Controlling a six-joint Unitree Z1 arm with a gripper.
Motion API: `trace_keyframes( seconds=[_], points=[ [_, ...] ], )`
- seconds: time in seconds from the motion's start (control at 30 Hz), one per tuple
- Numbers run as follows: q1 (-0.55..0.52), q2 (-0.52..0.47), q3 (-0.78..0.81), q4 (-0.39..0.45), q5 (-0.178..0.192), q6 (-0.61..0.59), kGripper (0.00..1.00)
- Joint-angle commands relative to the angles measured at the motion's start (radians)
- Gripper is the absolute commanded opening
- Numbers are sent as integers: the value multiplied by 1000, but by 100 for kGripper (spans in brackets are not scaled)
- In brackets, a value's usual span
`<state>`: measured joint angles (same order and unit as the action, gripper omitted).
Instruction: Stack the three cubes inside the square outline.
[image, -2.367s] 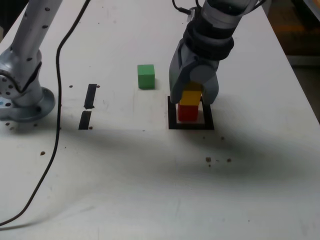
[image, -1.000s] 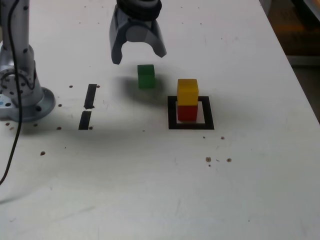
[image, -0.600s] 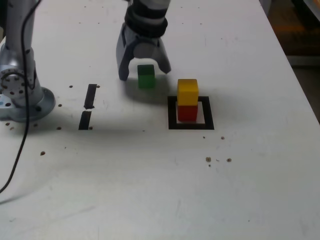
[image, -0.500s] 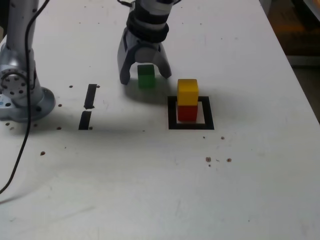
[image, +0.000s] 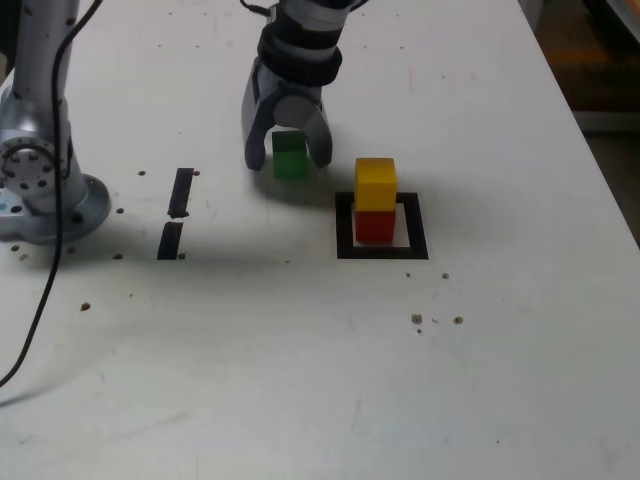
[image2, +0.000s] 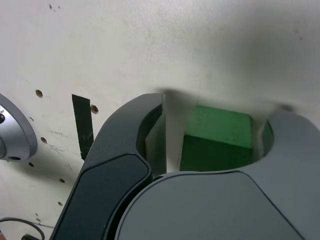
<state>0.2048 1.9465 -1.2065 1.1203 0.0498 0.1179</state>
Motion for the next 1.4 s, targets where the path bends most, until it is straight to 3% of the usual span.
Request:
trace_keyframes(
  seconds=[0.0,0.2,0.3,0.4,0.63,0.83,1.03,1.37],
  points=[
    [2,9,-9,-4,-11,10,49],
    [2,8,-19,-17,-19,19,30],
    [2,-7,-31,8,-18,18,26],
    [2,-37,-76,81,-6,12,25],
    [-31,-145,-319,348,48,-10,15],
    [-134,-209,-445,457,30,-69,13],
    [-224,-143,-552,484,-13,-100,13],
    [-259,6,-652,499,-34,-107,13]
  ],
)
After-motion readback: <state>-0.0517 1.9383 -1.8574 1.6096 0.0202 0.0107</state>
